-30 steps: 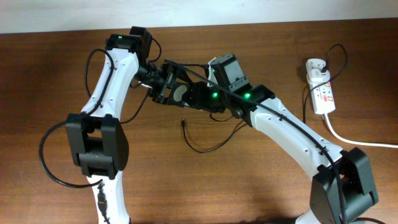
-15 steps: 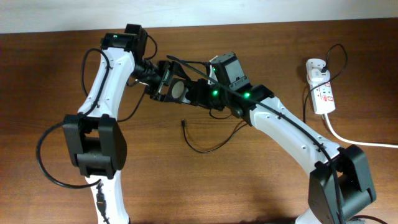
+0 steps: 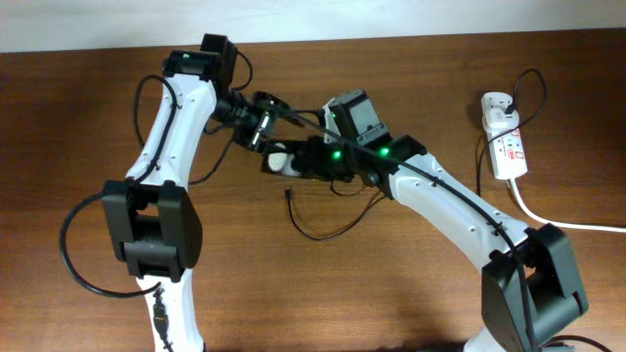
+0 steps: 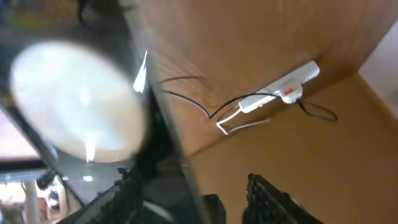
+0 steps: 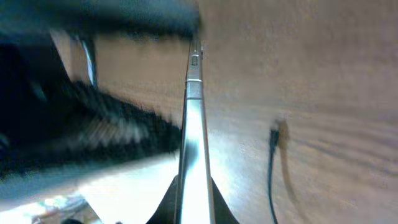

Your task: Plug charger to phone and switch on socket

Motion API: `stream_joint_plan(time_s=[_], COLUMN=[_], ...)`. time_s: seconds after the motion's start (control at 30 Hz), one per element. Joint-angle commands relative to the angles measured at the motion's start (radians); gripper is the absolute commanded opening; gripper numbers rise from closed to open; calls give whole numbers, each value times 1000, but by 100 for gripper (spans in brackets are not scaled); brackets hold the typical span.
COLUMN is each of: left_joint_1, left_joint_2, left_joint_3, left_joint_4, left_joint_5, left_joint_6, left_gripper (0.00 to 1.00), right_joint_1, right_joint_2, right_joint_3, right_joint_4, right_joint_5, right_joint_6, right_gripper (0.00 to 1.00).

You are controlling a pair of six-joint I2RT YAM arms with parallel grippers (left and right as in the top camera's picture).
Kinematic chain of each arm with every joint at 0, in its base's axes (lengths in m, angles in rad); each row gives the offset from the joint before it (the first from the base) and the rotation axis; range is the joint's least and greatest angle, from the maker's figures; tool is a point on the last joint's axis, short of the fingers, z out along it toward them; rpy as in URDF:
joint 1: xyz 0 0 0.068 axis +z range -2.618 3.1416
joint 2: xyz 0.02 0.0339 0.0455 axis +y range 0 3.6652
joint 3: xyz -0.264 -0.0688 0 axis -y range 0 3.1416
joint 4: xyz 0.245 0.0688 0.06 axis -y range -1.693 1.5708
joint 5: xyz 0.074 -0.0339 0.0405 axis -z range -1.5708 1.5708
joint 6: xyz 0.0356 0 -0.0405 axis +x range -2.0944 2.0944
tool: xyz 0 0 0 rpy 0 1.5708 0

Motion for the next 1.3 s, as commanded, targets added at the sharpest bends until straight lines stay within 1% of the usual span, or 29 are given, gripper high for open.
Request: stream_joint_plan(time_s=[0.0, 0.1, 0.13, 0.23, 0.27, 0.3, 0.33, 0.4, 0.47, 0.5, 0.53, 0.57, 0.6, 0.67, 0.73, 0.8, 0.83, 0.9, 0.93, 0.97, 1.0, 1.03, 1.1, 1.13, 1.17, 1.23, 1.27], left_joint_1=[-5, -5, -5, -5, -5, -5, -5, -5, -5, -5, -5, -5, -6, -6, -6, -6, -6, -6, -6, -6, -7, -15, -34, -45, -54, -63, -65], left_joint_2=[-6, -6, -6, -6, -6, -6, -6, -6, -6, -6, -6, -6, -6, -6, -6, -6, -6, -6, -6, -6, -6, -6, -6, -6, -6, -6, -6], left_joint_3=[-3, -3, -3, -3, -3, -3, -3, -3, -3, -3, -3, -3, -3, -3, -3, -3, -3, -3, -3, -3, -3, -3, -3, -3, -3, -3, -3], left_joint_4=[50, 101, 109, 124, 124, 124, 123, 124, 127, 127, 127, 127, 131, 130, 135, 142, 166, 243, 294, 320, 345, 402, 477, 507, 550, 652, 681], left_joint_5=[10, 11, 11, 10, 10, 10, 11, 9, -74, -80, -80, -80, -79, -59, -5, 35, 98, 284, 380, 437, 488, 576, 669, 670, 669, 668, 667], left_joint_6=[206, 298, 336, 346, 346, 346, 346, 346, 346, 346, 346, 367, 442, 552, 658, 718, 767, 851, 853, 853, 853, 851, 832, 769, 708, 597, 571], left_gripper=[60, 61, 62, 67, 73, 82, 99, 99, 99, 99, 99, 99, 99, 99, 99, 99, 99, 99, 99, 99, 99, 99, 99, 99, 99, 99, 99], right_joint_1=[-52, -143, -194, -309, -341, -371, -406, -457, -526, -585, -612, -660, -692, -747, -790, -811, -814, -814, -814, -814, -814, -813, -808, -774, -731, -600, -568], right_joint_2=[-20, -39, -66, -130, -146, -160, -180, -222, -282, -341, -369, -416, -449, -510, -554, -583, -595, -623, -650, -669, -681, -684, -683, -682, -682, -681, -676], right_joint_3=[32, 32, 32, 32, 32, 32, 32, 32, 32, 17, 7, -11, -29, -76, -121, -150, -150, -150, -150, -150, -150, -150, -150, -150, -150, -150, -150], right_joint_4=[-74, -163, -196, -283, -313, -341, -369, -396, -435, -459, -466, -478, -484, -488, -495, -494, -484, -448, -426, -402, -346, -277, -163, -50, 8, 59, 75], right_joint_5=[-25, -25, -25, -25, -26, -29, -43, -72, -109, -113, -124, -139, -153, -206, -252, -278, -294, -343, -352, -357, -384, -408, -415, -407, -362, -159, -111], right_joint_6=[-90, -159, -190, -248, -259, -271, -296, -311, -352, -363, -373, -379, -380, -390, -397, -401, -400, -399, -384, -357, -308, -245, -147, -61, -11, 118, 153], right_gripper=[4, 4, 4, 4, 4, 4, 4, 4, 4, 4, 4, 4, 4, 4, 4, 4, 4, 4, 4, 4, 4, 4, 4, 4, 4, 4, 4])
